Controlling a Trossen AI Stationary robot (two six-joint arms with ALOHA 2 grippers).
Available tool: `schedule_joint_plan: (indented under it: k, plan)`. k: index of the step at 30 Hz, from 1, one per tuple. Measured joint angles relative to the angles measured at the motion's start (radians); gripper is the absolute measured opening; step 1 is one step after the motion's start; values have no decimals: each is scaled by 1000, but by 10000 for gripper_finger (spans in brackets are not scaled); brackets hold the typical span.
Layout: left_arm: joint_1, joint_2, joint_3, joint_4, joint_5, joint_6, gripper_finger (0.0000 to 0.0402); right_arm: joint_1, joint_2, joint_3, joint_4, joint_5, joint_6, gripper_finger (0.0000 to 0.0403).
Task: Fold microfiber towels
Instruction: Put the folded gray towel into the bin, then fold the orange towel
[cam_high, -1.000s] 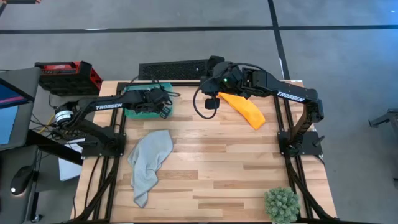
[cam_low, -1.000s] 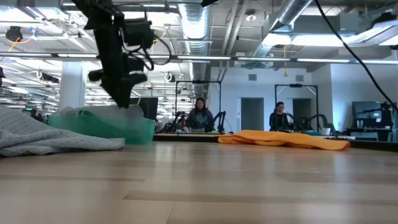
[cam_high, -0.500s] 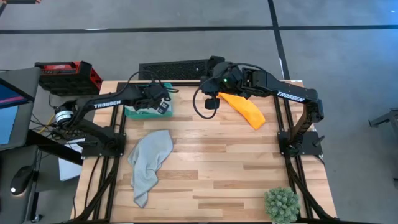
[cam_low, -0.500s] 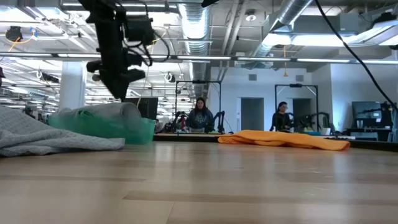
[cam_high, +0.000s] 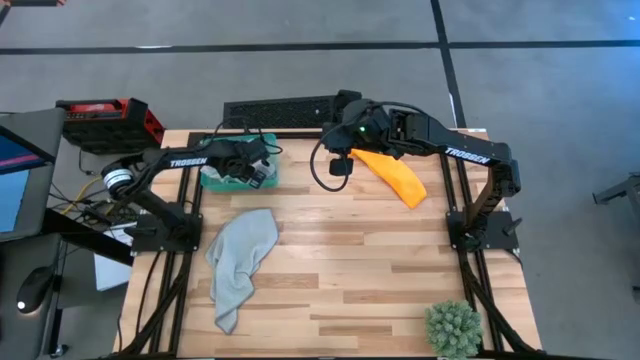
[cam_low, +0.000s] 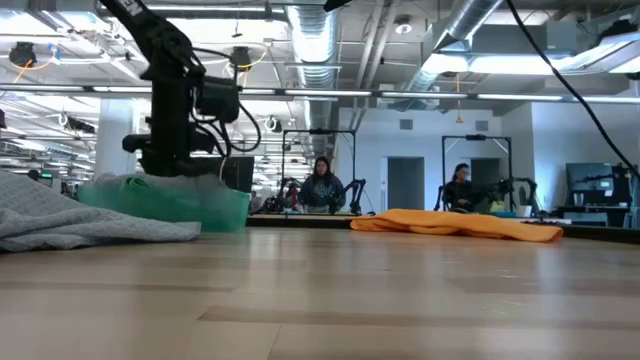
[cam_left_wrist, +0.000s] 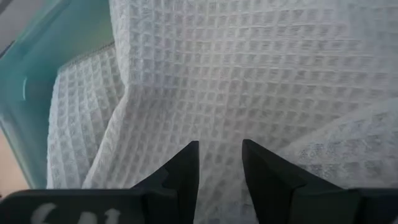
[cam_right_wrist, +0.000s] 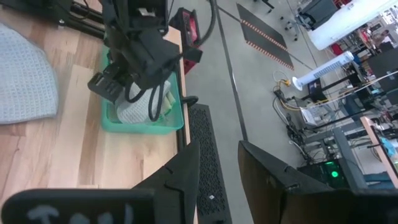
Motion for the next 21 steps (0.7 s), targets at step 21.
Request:
schedule_joint_plan:
  k: [21]
  plan:
    - [-361,-394,113,-21,-118,43,114,111,-141,0,-224,1,141,134]
